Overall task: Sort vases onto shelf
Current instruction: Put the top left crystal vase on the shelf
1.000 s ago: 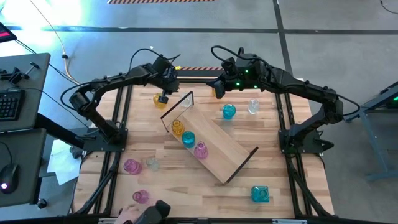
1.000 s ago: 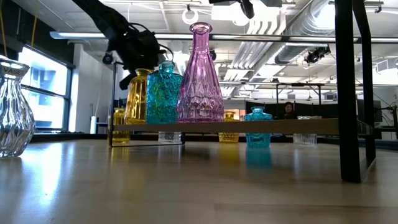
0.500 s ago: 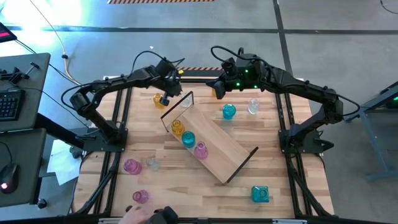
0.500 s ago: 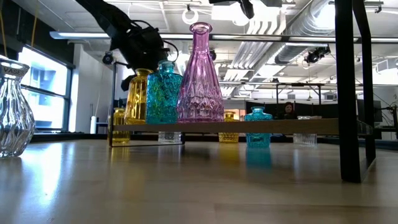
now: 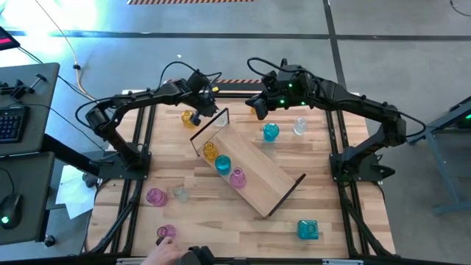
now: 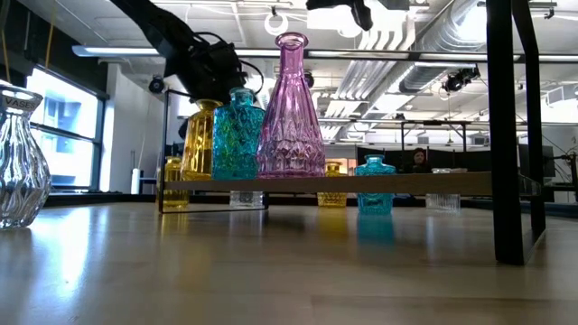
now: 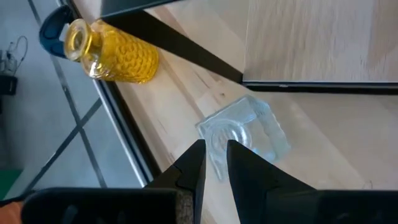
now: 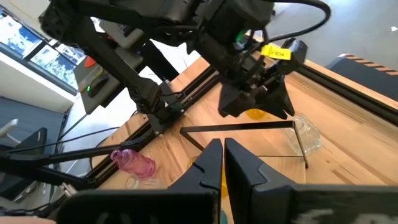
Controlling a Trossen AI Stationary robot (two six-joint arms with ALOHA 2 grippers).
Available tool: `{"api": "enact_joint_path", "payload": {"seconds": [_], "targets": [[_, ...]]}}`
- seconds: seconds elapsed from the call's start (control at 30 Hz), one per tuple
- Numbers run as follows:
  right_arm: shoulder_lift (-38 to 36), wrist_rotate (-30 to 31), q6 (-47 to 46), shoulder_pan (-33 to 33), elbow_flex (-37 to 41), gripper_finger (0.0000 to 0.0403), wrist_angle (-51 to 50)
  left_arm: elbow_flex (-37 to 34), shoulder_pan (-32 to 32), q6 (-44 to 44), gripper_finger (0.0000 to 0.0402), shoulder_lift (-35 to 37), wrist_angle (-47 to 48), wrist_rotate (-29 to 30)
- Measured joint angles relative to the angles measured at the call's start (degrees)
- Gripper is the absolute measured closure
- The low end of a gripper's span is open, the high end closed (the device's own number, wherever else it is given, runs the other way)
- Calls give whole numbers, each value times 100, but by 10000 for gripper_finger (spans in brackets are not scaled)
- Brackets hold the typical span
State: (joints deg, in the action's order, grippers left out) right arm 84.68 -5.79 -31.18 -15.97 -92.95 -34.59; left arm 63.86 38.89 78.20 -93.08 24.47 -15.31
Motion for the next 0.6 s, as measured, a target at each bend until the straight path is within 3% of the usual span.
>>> {"api": "enact_joint_path", "payload": {"seconds": [0.6], "targets": [[0,-132,-31,0,0,403,2,-2,142,-7,346,-223,-367,-263]]}}
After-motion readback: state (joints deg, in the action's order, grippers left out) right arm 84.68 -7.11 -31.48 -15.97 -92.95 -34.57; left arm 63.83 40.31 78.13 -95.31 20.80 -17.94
